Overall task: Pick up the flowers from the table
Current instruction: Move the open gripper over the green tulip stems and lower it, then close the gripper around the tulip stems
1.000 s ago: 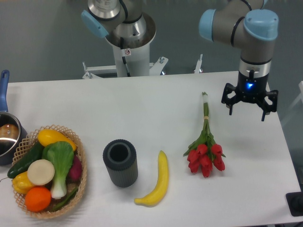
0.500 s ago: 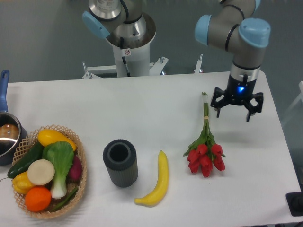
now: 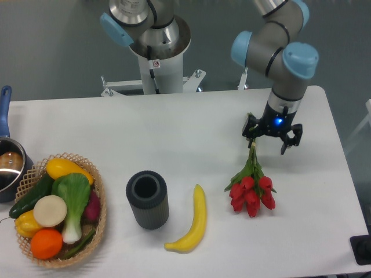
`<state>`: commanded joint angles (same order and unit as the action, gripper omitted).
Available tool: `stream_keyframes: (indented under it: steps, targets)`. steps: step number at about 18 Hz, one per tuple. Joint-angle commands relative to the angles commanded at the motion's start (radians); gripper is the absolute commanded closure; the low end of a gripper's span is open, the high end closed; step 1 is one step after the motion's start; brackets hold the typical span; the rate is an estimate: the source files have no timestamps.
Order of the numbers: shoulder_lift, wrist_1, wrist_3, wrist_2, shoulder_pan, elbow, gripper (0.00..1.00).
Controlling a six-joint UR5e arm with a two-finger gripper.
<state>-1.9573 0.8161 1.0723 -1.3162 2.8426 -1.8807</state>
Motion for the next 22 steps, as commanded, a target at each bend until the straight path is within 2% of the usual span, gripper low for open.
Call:
stream_keyframes:
  steps: [12, 15, 16, 17, 22]
  targets:
    - [-0.041, 0.002, 0.028, -0.011, -0.009, 0.020, 0.00]
    - [-0.043, 0.002, 0.028, -0.011, -0.009, 0.021, 0.07]
    - [-0.043, 0.002, 0.026, -0.011, -0.011, 0.021, 0.24]
    - [-0.042, 0.002, 0.026, -0.011, -0.011, 0.023, 0.29]
    - [-0.042, 0.003, 0.026, -0.009, -0.009, 0.028, 0.35]
